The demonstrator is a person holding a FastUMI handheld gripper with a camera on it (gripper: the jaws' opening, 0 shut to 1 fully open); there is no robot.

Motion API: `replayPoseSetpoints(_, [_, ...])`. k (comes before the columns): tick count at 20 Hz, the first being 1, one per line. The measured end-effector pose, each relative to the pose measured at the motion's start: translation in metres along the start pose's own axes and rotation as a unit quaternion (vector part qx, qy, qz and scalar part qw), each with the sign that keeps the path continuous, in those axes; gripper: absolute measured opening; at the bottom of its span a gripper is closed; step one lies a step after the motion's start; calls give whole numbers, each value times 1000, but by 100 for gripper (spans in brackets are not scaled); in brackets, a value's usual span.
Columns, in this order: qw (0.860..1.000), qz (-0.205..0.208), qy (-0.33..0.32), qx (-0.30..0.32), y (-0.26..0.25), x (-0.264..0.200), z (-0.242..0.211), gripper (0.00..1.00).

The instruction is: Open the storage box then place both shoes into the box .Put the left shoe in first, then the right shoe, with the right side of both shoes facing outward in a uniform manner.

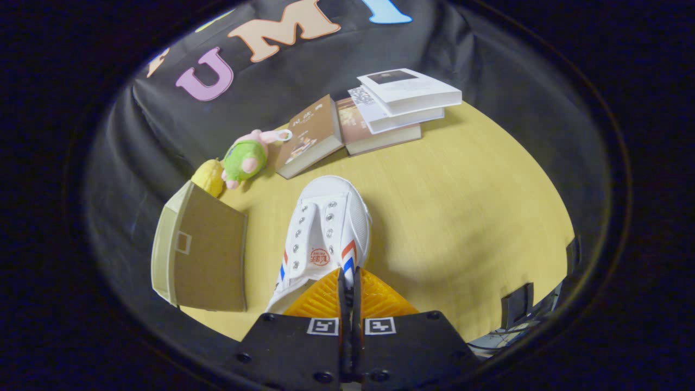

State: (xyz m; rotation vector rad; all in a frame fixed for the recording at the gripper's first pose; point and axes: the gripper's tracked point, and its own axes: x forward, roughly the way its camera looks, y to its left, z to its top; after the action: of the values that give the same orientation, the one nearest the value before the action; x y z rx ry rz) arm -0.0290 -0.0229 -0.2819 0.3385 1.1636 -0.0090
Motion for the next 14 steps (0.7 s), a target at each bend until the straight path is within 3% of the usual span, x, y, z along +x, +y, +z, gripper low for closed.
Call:
replayPoseSetpoints(5, [999,4,-24,-42,51,-16,17,4])
replayPoseSetpoints(14, [995,62,-40,-72,175,-26,30,4])
